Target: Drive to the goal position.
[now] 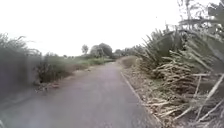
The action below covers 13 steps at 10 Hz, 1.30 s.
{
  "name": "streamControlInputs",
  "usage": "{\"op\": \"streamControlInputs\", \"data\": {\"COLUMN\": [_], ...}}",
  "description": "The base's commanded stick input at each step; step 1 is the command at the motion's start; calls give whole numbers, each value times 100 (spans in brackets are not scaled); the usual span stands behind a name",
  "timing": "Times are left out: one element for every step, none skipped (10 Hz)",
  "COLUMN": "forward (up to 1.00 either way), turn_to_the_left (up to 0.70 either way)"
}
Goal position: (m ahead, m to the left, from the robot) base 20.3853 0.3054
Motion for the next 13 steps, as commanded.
{"op": "streamControlInputs", "data": {"forward": [100,100,100,100,100,100,100,100,100,100,100,100,100], "turn_to_the_left": [0,0,0,0,0,0,0,0,0,0,0,0,0]}}
